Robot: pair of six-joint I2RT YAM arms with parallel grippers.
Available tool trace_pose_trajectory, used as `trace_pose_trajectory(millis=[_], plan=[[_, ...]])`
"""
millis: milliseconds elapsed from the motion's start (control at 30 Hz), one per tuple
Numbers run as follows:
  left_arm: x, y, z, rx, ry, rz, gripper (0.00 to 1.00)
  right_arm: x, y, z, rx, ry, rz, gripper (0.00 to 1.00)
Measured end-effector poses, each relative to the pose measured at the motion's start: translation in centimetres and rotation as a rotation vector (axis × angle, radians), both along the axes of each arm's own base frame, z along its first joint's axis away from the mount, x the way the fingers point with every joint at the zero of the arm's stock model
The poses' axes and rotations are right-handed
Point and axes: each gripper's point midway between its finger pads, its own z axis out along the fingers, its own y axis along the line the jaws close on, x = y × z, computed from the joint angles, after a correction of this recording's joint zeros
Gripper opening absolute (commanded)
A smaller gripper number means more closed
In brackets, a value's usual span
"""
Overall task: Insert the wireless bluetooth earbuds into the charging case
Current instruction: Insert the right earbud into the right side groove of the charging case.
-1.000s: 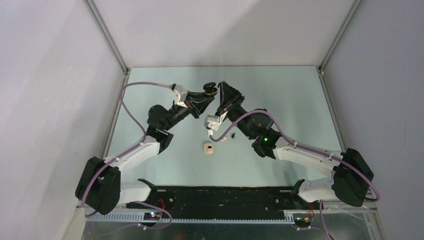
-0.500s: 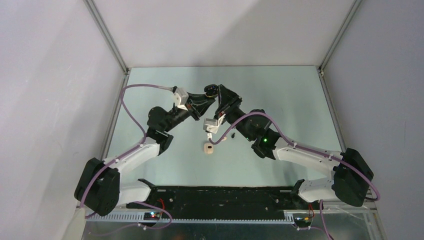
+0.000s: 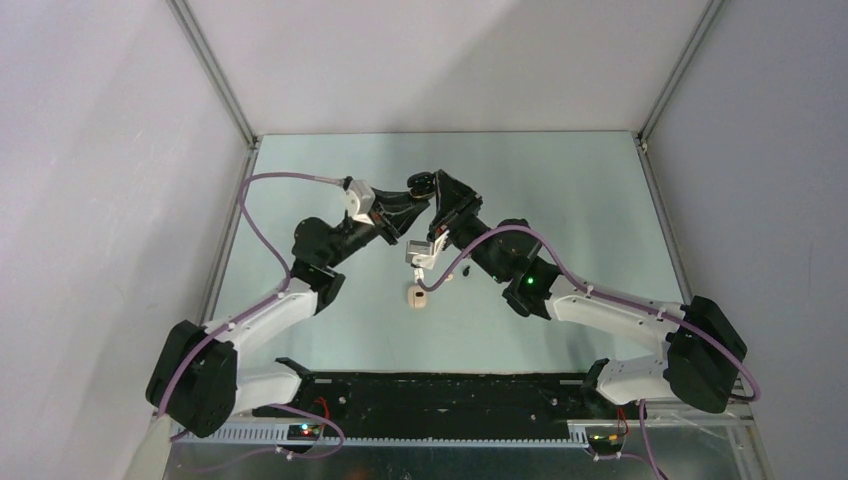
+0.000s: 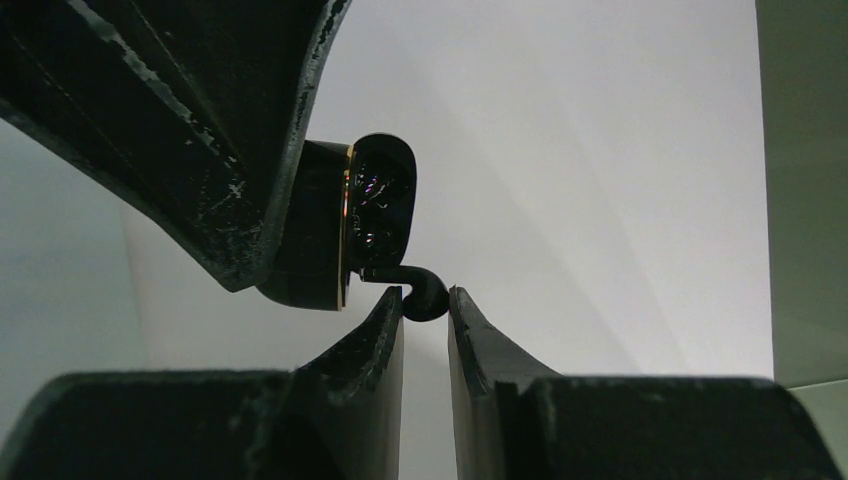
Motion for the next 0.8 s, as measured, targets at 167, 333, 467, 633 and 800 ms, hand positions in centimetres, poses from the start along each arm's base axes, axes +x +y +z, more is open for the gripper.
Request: trace_pose_trajectory(millis=[167, 333, 467, 633, 800], plan=[[-0.13, -0.08, -0.18, 0.002, 0.003, -0.006, 0.00, 0.01, -0.01, 0.06, -0.014, -0.013, -0.004, 0.00], [-0.12, -0.07, -0.19, 0.001, 0.005, -0.005, 0.00, -0.07, 0.06, 0.07, -0.027, -0.024, -0.005, 0.00], [-0.08, -0.05, -0.18, 0.000, 0.006, -0.003, 0.00, -0.13, 0.17, -0.13, -0.036, -0.020, -0.003, 0.00], [-0.03, -0.03, -0.21, -0.001, 0.009, 0.000, 0.00, -0.28, 0.40, -0.41, -0.046, -0.014, 0.002, 0.00], [-0.04, -0.02, -0.29, -0.002, 0.019, 0.000, 0.00, -0.37, 0.48, -0.55, -0.052, -0.011, 0.000, 0.00]])
